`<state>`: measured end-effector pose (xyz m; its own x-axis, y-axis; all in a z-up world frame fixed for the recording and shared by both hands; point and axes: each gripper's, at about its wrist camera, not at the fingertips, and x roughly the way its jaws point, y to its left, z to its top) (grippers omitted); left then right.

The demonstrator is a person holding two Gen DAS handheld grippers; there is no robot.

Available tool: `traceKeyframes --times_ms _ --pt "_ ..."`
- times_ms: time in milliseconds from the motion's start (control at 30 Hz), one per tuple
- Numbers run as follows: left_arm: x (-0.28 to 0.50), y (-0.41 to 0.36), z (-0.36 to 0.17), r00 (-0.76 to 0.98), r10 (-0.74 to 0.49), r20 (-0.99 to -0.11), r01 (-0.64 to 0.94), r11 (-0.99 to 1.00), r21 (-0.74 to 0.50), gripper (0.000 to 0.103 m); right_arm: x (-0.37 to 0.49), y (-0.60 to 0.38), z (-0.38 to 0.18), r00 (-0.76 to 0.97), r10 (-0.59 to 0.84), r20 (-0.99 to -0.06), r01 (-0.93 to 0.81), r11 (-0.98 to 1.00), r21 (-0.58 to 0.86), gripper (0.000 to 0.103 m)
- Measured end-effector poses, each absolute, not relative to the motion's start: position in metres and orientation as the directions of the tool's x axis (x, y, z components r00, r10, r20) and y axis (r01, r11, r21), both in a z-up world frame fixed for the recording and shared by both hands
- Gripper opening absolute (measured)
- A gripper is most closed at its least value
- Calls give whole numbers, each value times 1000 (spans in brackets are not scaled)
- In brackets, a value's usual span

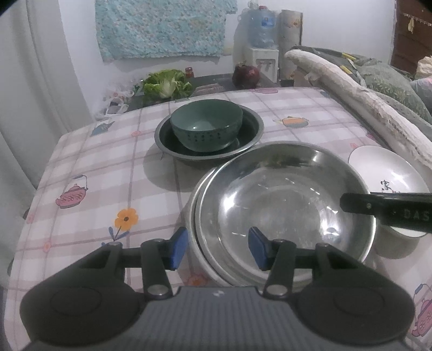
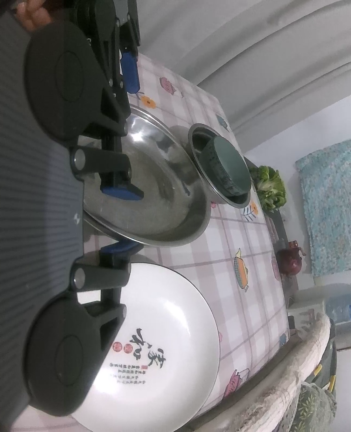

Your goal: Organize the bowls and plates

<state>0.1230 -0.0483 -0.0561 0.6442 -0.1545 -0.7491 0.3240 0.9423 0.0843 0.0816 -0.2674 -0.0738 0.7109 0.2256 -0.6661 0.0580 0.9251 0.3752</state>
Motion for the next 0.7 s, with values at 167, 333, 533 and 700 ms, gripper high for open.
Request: traceKeyframes --times_ms 167,333,533,700 --pt "120 -38 -52 675 -155 -721 301 951 77 56 71 -271 -69 716 234 -657 73 912 404 33" --pt "126 -19 -53 674 -159 -722 266 963 36 57 51 -274 -66 718 271 -641 91 877 472 33" --pt "140 -12 -65 634 -194 -749 274 962 -17 57 35 -278 -80 704 273 -656 165 835 524 33" --pt "147 -20 -71 620 -217 -754 293 955 -34 56 39 -278 -90 706 271 -654 205 806 555 33"
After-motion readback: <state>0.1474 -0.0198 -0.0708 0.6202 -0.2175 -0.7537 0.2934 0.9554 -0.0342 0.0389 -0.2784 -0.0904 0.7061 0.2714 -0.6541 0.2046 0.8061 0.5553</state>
